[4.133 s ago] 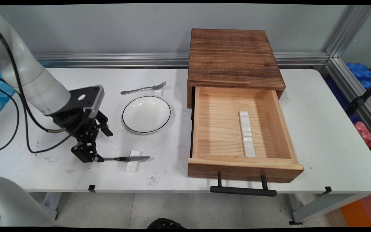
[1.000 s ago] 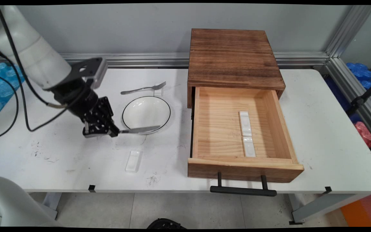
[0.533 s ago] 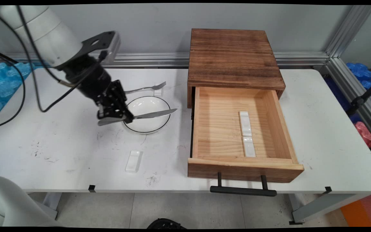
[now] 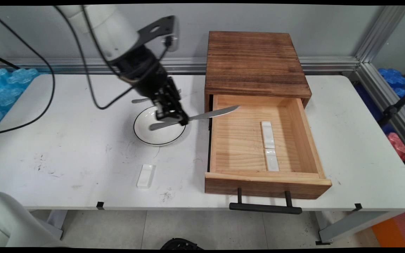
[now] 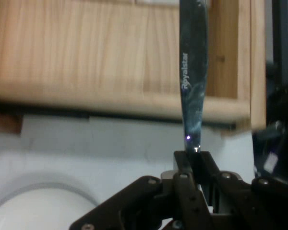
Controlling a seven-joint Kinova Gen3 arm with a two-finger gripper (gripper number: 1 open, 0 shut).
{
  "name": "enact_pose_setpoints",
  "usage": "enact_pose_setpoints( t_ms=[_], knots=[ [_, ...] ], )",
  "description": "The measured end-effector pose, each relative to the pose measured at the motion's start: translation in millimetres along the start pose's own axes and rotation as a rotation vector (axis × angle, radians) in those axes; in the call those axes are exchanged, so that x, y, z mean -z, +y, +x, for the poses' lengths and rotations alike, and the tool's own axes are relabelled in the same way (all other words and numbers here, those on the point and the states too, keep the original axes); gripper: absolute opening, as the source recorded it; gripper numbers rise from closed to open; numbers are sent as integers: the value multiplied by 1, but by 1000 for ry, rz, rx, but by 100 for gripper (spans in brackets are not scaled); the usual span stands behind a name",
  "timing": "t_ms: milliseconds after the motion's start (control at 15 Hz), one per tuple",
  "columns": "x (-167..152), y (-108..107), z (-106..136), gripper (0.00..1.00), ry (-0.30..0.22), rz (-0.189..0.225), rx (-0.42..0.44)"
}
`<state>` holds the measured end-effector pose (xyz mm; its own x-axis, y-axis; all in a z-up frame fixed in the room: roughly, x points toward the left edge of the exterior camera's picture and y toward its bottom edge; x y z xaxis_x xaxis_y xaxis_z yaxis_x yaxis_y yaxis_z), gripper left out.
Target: Place the picked object into the drawer
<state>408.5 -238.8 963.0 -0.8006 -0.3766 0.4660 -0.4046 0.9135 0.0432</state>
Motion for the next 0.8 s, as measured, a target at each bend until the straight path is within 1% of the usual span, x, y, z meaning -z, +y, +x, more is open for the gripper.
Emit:
enact_pose_setpoints(
  t_ms=[333,467,800],
  knots=[
    [-40,4,47,0,25,-1,-12],
    [-55,6,60,0,29,-2,-18],
    [-102,13,97,0,41,-10,-59]
  ],
)
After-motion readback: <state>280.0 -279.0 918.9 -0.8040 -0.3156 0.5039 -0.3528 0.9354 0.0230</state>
